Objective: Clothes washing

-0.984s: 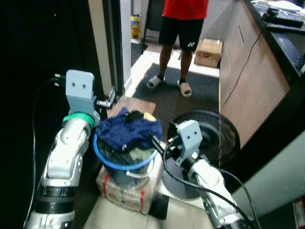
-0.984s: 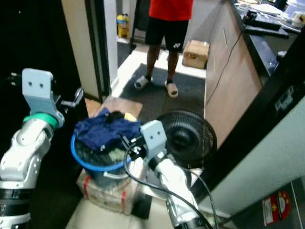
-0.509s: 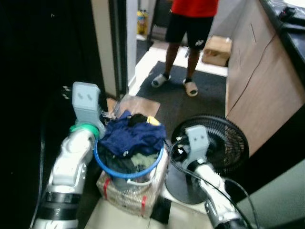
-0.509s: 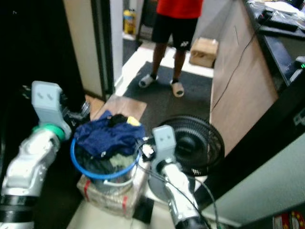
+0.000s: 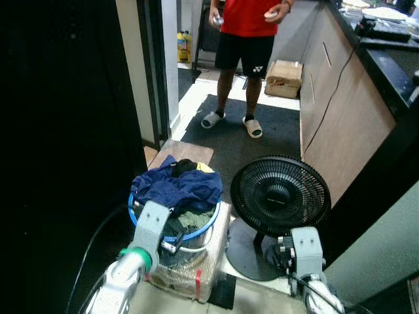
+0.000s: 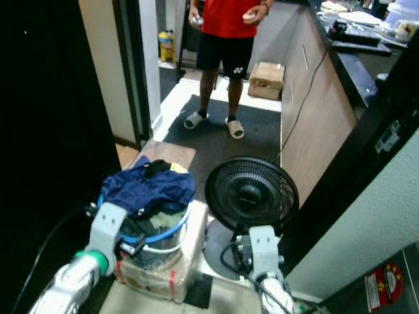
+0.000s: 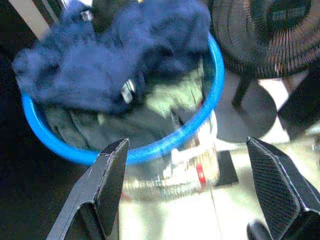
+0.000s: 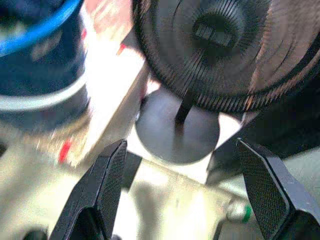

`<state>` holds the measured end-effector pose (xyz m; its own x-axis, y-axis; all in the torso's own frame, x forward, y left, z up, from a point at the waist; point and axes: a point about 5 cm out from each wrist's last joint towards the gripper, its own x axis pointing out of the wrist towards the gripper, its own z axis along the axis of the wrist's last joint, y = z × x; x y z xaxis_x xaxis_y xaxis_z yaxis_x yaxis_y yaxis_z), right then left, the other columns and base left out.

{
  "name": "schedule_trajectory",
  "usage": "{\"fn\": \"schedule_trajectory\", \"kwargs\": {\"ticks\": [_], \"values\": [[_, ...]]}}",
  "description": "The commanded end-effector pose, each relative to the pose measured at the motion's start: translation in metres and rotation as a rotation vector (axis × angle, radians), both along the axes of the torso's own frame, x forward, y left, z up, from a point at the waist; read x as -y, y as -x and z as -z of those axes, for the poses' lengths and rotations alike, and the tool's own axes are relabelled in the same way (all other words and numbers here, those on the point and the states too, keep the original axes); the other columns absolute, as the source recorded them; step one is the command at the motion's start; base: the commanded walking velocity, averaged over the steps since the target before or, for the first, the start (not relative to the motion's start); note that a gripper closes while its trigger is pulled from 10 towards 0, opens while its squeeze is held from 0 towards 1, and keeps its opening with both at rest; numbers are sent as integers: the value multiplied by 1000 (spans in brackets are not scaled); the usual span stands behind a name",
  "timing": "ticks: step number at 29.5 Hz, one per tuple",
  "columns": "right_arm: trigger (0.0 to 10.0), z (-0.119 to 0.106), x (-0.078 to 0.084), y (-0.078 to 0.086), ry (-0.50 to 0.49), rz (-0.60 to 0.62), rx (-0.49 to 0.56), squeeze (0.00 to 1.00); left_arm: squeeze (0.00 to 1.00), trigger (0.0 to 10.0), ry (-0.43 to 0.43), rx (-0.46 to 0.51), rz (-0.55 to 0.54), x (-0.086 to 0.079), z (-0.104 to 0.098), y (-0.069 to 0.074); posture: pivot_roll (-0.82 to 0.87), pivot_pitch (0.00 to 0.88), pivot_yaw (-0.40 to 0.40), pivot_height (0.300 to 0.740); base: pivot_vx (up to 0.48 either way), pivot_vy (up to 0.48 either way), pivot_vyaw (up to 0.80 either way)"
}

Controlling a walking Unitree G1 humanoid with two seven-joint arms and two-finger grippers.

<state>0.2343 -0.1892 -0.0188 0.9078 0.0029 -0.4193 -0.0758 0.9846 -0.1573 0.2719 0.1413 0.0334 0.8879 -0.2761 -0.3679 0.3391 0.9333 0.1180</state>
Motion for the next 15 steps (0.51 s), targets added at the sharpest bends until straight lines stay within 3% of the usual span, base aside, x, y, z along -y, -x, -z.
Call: {"fn": "schedule_trajectory", "kwargs": {"ticks": [1,5,15], "values": [[10000,10,-9,12,-11,-29,-26,0,0,10000,-16,-21,22,4,10,5,3,0,50,740,0,0,0],[10000,11,-25,11,-49,-28,12,0,0,10000,-41,-17,9,5,20,6,-23,0,54,740,0,0,0],[10000,0,-27,-6,-53,-72,79,0,0,10000,-57,11,-23,3,26,3,-6,0,41,740,0,0,0]]}}
